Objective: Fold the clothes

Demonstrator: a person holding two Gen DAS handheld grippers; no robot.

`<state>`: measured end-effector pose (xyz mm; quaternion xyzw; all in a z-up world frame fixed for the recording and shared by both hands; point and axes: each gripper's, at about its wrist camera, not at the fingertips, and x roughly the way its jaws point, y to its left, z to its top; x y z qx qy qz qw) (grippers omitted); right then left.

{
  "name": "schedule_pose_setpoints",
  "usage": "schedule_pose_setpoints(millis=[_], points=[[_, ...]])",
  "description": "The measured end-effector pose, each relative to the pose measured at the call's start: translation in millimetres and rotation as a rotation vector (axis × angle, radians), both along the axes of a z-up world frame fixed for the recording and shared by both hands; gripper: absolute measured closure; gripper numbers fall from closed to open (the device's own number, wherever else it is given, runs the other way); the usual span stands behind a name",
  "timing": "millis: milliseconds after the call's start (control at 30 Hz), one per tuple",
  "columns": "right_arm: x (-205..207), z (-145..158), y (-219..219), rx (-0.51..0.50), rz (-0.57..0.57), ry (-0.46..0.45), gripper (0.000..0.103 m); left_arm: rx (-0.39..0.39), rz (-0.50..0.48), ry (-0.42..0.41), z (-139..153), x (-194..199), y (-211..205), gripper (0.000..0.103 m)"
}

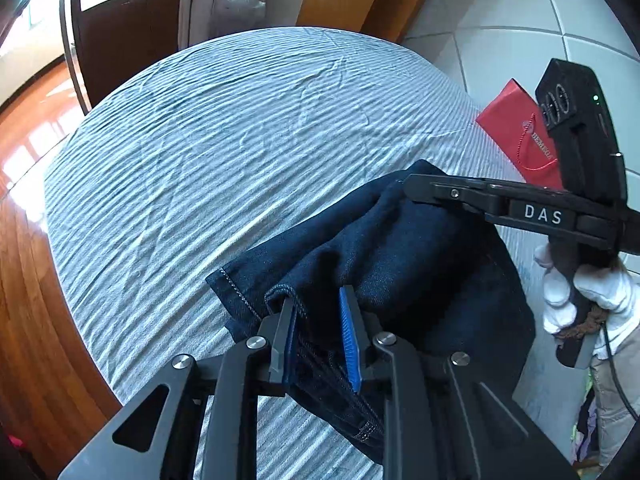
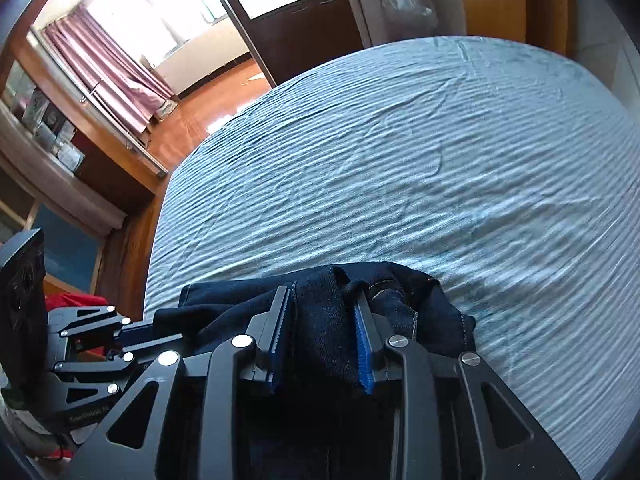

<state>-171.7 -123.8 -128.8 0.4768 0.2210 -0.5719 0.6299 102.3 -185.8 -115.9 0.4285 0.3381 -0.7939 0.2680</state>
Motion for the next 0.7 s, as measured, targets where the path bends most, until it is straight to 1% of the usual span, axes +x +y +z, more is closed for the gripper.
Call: schedule_pose_setpoints(millis=[33, 67, 100, 133, 167, 200, 233, 300, 333, 367, 400, 433, 467, 533, 600, 633, 700], points=[[-3, -1, 0, 0.0, -0.017, -0.026, 0.071, 0.014, -0.029, 0.015, 7, 1, 0, 0.082], [-6, 6, 4, -0.002, -0.027, -0.037, 0.07, 0.026, -0.059, 0.029, 14, 1, 0, 0.08], [-7, 14, 12, -0.01, -0.043, -0.029, 0.065, 0.02, -0.09, 0.037, 24, 2, 3, 0.078], [-10, 28, 20, -0.023, -0.077, 0.0, 0.053, -0.008, -0.122, 0.036, 34, 3, 10, 0.07], [-13, 42, 29, -0.035, -0.112, 0.029, 0.047, -0.036, -0.153, 0.035, 44, 4, 16, 0.053], [-17, 54, 43, -0.053, -0.15, 0.032, 0.042, -0.067, -0.183, 0.034, 55, 4, 22, 0.042], [-21, 65, 58, -0.071, -0.188, 0.035, 0.042, -0.131, -0.192, 0.023, 65, 7, 28, 0.031], [-27, 87, 91, -0.101, -0.267, 0.045, 0.039, -0.201, -0.197, 0.015, 81, 12, 34, 0.03], [-25, 91, 108, -0.117, -0.294, 0.043, 0.036, -0.216, -0.196, 0.016, 86, 14, 35, 0.03], [-24, 96, 125, -0.133, -0.321, 0.042, 0.035, -0.222, -0.211, 0.021, 88, 13, 36, 0.03], [-19, 100, 144, -0.151, -0.34, 0.04, 0.034, -0.228, -0.226, 0.026, 89, 11, 37, 0.03], [-13, 100, 159, -0.159, -0.361, 0.04, 0.03, -0.23, -0.244, 0.024, 86, 5, 36, 0.03], [-7, 98, 176, -0.16, -0.4, 0.034, 0.027, -0.241, -0.261, 0.013, 82, -1, 37, 0.03], [4, 87, 199, -0.144, -0.455, -0.01, 0.018, -0.263, -0.3, -0.019, 73, -13, 40, 0.03], [14, 72, 218, -0.104, -0.533, -0.046, 0.013, -0.252, -0.335, -0.04, 61, -27, 36, 0.03], [18, 64, 226, -0.081, -0.574, -0.063, 0.012, -0.237, -0.356, -0.041, 55, -33, 33, 0.03], [26, 47, 239, -0.068, -0.651, -0.109, 0.012, -0.22, -0.407, -0.042, 47, -44, 25, 0.03]])
